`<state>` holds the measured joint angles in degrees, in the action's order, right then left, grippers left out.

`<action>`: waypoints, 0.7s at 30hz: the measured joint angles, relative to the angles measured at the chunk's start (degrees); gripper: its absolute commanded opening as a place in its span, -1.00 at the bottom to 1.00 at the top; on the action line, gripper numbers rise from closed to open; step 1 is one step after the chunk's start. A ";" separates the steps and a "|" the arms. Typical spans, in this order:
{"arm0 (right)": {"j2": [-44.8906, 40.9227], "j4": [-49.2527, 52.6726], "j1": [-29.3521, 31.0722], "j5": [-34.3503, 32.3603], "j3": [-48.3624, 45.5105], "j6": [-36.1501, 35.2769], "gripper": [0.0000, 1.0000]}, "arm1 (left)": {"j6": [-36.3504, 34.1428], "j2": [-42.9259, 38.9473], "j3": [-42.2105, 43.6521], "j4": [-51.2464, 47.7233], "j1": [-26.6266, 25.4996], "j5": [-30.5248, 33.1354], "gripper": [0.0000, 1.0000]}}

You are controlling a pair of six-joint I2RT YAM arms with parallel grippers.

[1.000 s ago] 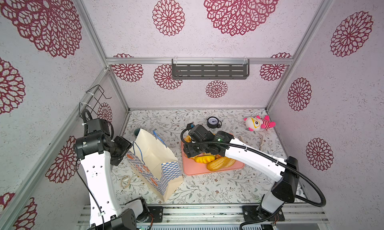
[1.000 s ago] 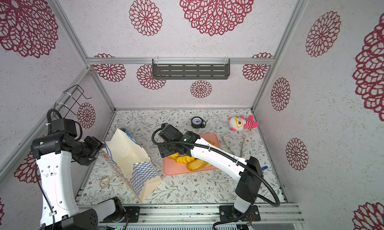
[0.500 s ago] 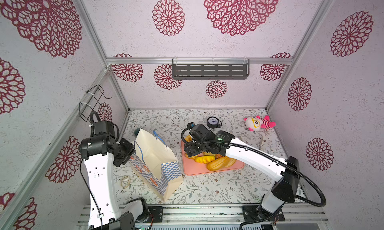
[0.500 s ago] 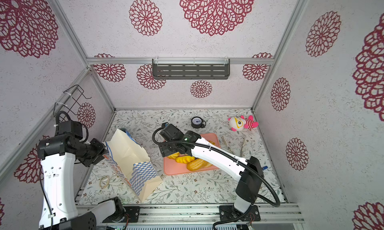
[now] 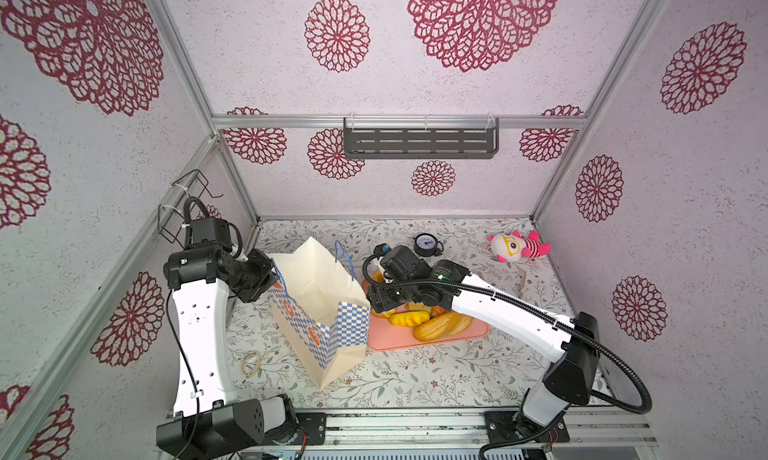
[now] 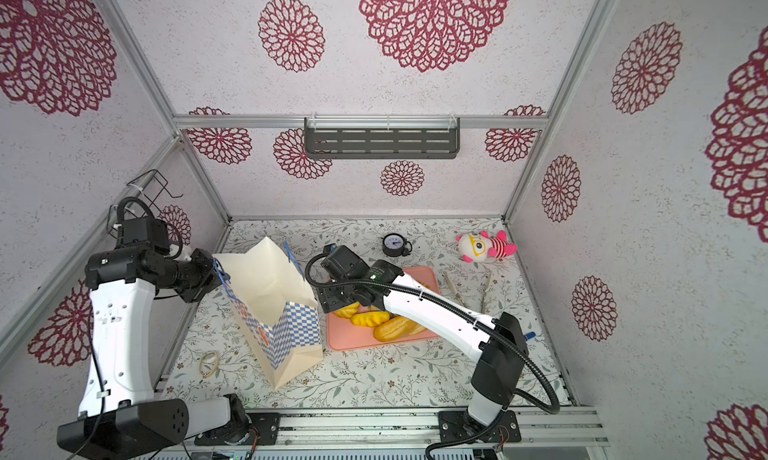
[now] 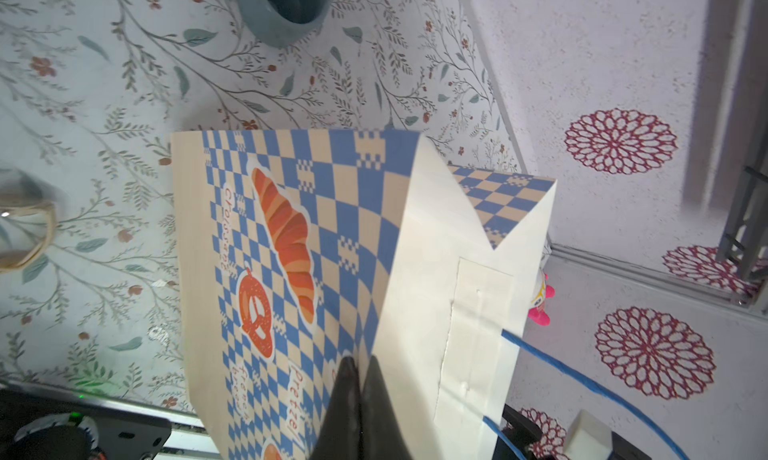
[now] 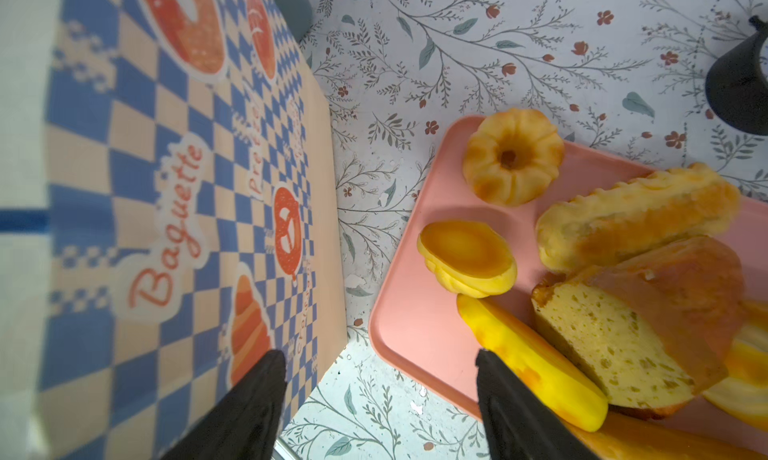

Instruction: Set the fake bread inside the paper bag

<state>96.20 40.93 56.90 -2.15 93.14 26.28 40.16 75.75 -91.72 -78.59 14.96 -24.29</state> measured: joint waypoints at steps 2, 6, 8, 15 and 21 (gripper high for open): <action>0.00 -0.17 -0.02 0.83 -0.04 -0.37 0.50 | -1.01 1.99 -0.83 0.52 -0.68 -1.60 -1.00; 0.24 -0.94 -0.02 2.45 -0.09 -1.18 0.49 | -3.06 5.84 -3.02 0.66 -1.62 -3.69 -1.00; 0.57 -1.53 -0.02 3.26 -0.28 -1.31 0.49 | -3.89 7.28 -3.98 0.76 -1.75 -4.07 -1.00; 1.42 -2.60 0.26 5.81 -1.79 -1.95 0.49 | -5.44 9.84 -7.41 1.16 -1.81 -5.53 -0.94; 1.64 -3.02 1.42 7.13 -1.84 -3.15 0.49 | -5.90 13.14 -9.27 2.36 -1.81 -7.65 -0.73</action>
<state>97.84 37.91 58.33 4.97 91.31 23.14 34.26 88.88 -100.99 -76.23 13.15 -31.94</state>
